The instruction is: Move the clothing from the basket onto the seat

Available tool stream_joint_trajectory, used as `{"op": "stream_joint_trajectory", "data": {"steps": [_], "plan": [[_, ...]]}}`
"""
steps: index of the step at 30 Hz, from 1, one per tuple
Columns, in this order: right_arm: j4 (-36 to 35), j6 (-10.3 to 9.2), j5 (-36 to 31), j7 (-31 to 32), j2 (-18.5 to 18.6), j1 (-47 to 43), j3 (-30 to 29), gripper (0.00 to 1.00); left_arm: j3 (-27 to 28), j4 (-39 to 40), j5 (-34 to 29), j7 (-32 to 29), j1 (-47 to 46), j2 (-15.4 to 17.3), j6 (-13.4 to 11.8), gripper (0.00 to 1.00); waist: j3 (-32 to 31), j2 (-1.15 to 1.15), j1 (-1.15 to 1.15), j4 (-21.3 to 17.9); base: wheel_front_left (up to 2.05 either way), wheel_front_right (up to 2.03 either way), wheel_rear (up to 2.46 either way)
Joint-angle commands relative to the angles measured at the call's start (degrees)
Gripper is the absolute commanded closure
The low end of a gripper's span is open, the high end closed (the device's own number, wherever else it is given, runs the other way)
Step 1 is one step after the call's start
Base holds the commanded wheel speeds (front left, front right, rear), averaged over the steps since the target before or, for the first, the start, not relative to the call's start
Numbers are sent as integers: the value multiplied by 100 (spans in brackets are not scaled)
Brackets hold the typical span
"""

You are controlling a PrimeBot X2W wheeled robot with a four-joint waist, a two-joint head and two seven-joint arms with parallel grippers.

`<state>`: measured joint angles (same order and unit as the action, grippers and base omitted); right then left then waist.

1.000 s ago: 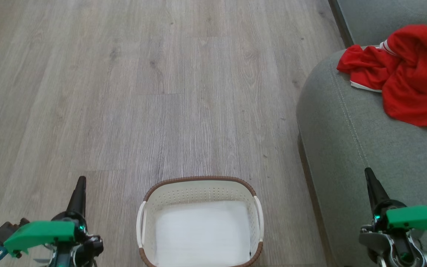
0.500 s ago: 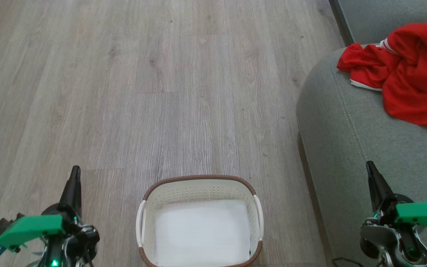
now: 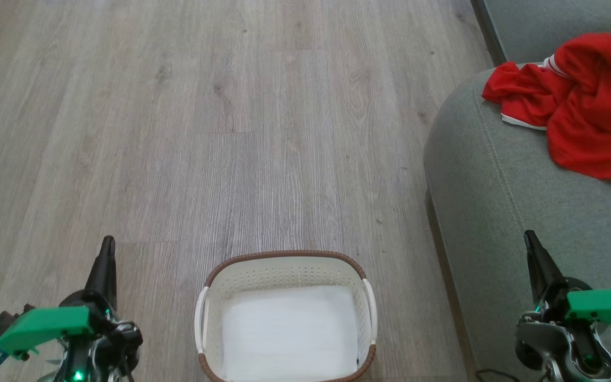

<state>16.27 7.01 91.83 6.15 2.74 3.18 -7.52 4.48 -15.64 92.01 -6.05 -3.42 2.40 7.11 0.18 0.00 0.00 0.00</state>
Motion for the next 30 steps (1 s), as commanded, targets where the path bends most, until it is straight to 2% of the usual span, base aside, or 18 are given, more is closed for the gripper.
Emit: {"op": "stream_joint_trajectory", "data": {"steps": [1, 30], "plan": [[-224, 47, 34, 34, 14, 301, 100, 100, 208, 157, 13, -47, -278, 48, 37, 100, 0, 0, 0, 0, 0, 0, 0], [-224, 47, 34, 34, 14, 301, 101, 100, 206, 158, 15, -45, -278, 48, 37, 100, 0, 0, 0, 0, 0, 0, 0]]}}
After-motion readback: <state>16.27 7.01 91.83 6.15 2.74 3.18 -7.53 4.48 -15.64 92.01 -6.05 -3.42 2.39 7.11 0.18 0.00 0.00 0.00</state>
